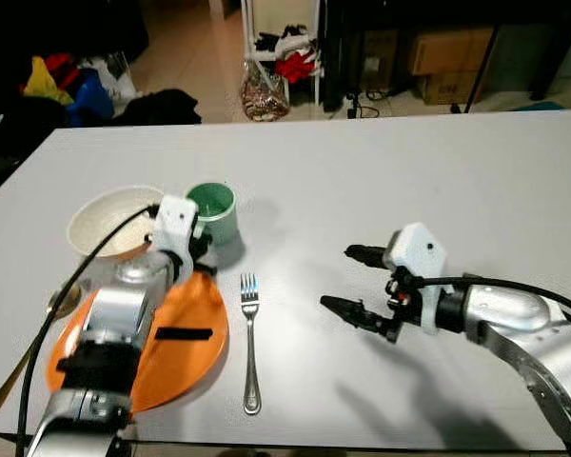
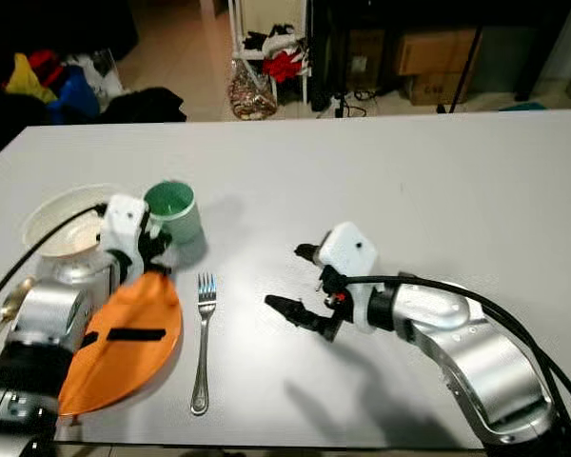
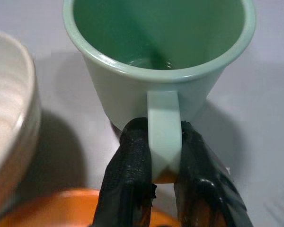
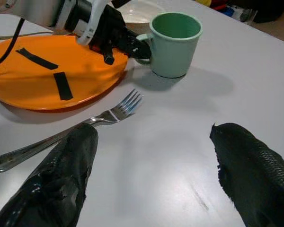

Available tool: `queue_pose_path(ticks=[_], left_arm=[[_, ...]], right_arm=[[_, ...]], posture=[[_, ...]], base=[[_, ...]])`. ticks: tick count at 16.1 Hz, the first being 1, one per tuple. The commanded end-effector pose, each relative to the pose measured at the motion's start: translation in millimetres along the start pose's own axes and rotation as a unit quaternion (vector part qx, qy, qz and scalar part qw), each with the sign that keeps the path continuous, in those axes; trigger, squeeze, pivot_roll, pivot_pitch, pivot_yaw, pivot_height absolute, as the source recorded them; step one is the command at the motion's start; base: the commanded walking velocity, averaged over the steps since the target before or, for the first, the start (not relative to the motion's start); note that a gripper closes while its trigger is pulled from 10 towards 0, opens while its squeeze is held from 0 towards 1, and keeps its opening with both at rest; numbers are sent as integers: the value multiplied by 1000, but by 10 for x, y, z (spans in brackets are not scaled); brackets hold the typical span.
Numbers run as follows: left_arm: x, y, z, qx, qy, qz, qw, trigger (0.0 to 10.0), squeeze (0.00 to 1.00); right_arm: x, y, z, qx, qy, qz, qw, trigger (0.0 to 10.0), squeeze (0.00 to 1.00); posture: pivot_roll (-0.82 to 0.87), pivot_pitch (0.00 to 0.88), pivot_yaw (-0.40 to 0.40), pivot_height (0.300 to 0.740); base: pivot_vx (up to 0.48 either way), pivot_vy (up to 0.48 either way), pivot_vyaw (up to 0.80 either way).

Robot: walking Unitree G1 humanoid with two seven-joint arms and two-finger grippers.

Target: Setting the table

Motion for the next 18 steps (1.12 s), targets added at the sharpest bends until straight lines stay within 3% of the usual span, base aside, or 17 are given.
queue_pose_path(ticks=[1,4,7,9,10,14,18], left_arm=[[-73,1,70,3,-7,-6,1000,10000,0],[-126,24,-1,8,9,-8,1000,10000,0],[-171,-29,-21,-35,20,-35,999,10000,39],[-189,-36,-17,-45,25,-40,998,10000,620],[-193,-31,-17,-46,26,-41,998,10000,1000],[-225,-25,-5,-51,27,-44,997,10000,1000],[-447,-87,131,-54,-8,-60,997,10000,1000]], right_arm=[[30,33,33,-2,-7,20,1000,10000,0],[53,45,37,-4,-6,26,1000,10000,0],[58,49,35,0,-6,31,1000,10000,0],[61,49,42,6,-10,31,999,10000,0],[65,49,43,7,-9,31,999,10000,0],[78,47,34,9,-9,30,999,10000,0],[35,24,26,18,-10,11,1000,10000,0]], posture=[[-147,0,104,740],[-142,0,108,740],[-136,0,111,740],[-139,0,113,740],[-140,0,115,740],[-133,0,119,740],[-130,0,129,740]], base=[[0,0,0],[0,0,0],[0,0,0],[0,0,0],[0,0,0],[0,0,0],[0,0,0]])
Point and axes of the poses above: a point about 5 cm out from each wrist's last joint towards the gripper, its own x axis pointing out of the wrist towards the gripper, its own z axis along the axis of the wrist's last joint, y = z × x, the point moved 2 cm from there along x, pointing out of the wrist towards the gripper, and after that the axes turned 14 degrees about -x, right-handed, at the moved point
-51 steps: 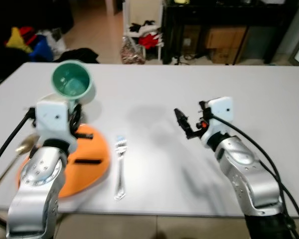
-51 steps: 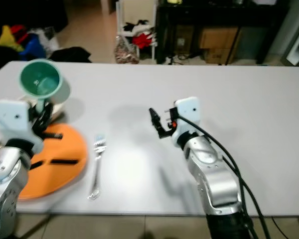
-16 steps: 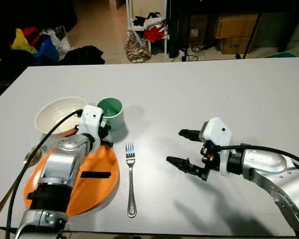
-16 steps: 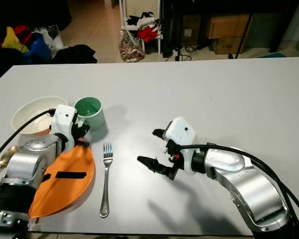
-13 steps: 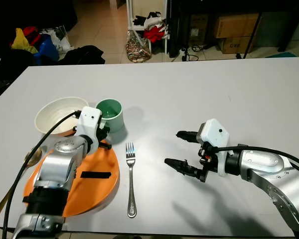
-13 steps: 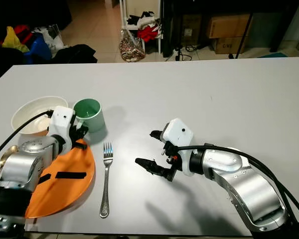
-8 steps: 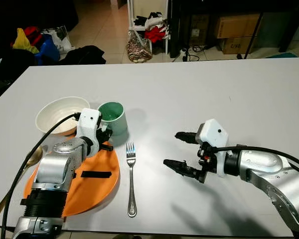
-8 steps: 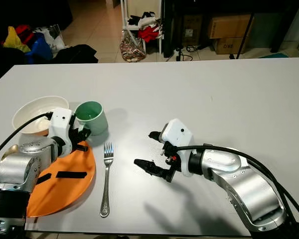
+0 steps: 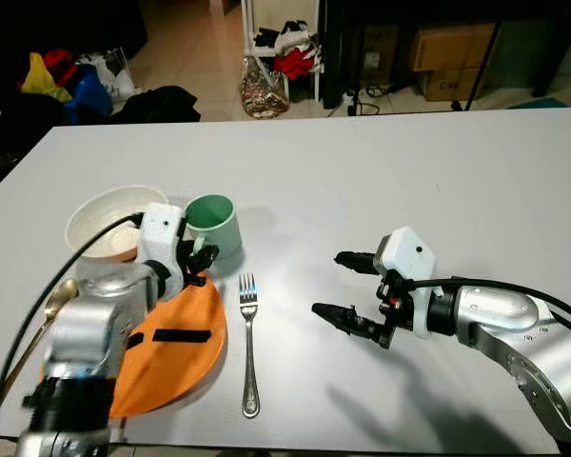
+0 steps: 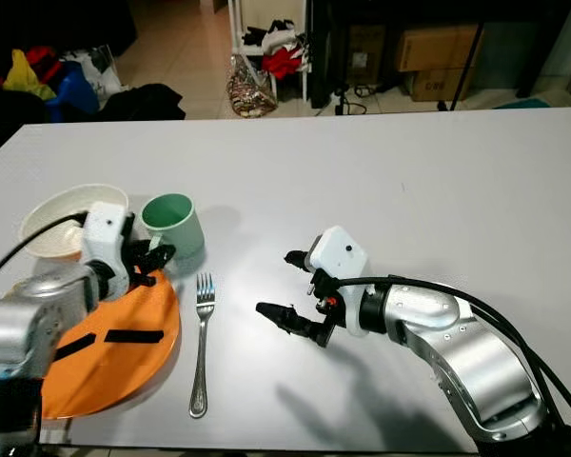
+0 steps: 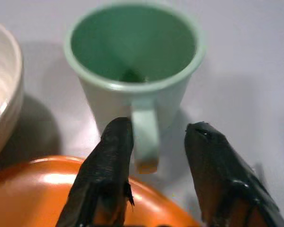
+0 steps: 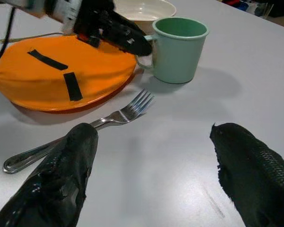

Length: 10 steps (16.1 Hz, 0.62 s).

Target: Setting the table

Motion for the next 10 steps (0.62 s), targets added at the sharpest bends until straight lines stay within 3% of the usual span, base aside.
queue_pose_path(ticks=[1,3,4,7,8,9,10], left_arm=[[-86,-35,87,2,-21,-4,1000,10000,1000],[-187,-88,144,4,-42,-6,999,10000,1000],[-287,-105,148,0,-50,0,999,10000,0],[-565,-233,192,-8,-75,3,997,10000,0],[-659,-292,208,8,-100,2,995,10000,0],[-767,-364,250,12,-148,5,989,10000,0],[-851,-393,301,-29,-215,20,976,10000,0]], right_arm=[[-30,-24,37,7,-9,-10,1000,10000,0],[-49,-46,56,14,-16,-18,1000,10000,0],[-73,-29,47,14,-15,-19,1000,10000,0],[-113,-4,70,22,-19,-20,999,10000,0],[-120,-4,80,33,-26,-28,999,10000,0],[-131,-9,95,50,-38,-49,997,10000,0],[-116,-53,95,68,-61,-97,991,10000,0]], posture=[[-128,0,131,740],[-127,0,136,740],[-129,0,138,740],[-114,0,126,740],[-109,0,123,740],[-99,0,123,740],[-79,0,111,740]], base=[[0,0,0],[0,0,0],[0,0,0],[0,0,0],[0,0,0],[0,0,0],[0,0,0]])
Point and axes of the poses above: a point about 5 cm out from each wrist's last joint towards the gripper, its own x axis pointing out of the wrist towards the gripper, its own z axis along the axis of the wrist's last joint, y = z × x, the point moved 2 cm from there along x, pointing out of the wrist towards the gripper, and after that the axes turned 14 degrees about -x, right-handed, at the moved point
